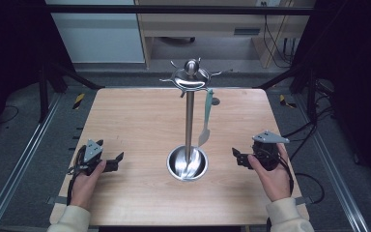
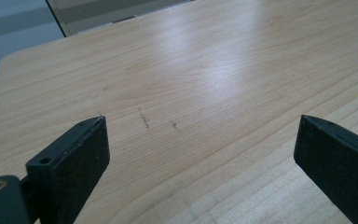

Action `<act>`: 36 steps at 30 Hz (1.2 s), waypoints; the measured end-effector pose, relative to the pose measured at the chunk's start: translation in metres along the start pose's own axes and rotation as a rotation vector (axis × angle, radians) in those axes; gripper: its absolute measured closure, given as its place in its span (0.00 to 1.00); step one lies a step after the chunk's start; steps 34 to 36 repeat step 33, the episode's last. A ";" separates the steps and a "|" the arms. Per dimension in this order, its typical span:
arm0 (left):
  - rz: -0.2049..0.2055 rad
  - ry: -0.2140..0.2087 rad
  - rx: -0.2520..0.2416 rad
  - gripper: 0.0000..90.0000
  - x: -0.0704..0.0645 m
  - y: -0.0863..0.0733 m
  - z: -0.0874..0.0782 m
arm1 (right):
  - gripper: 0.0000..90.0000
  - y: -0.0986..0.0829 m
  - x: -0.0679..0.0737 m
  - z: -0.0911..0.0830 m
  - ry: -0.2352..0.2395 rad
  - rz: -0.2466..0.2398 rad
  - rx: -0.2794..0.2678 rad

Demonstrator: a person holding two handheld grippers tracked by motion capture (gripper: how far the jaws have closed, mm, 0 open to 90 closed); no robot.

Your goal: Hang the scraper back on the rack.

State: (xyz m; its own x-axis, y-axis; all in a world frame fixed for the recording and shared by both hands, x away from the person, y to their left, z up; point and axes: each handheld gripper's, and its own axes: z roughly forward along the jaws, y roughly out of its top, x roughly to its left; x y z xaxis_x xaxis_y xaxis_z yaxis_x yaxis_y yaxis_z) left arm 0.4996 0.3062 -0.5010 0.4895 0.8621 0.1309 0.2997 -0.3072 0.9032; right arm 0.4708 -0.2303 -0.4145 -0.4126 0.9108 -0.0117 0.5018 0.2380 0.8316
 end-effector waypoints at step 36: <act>0.011 -0.005 -0.003 0.03 -0.001 0.001 0.001 | 0.15 -0.035 -0.020 0.063 -0.067 0.080 0.077</act>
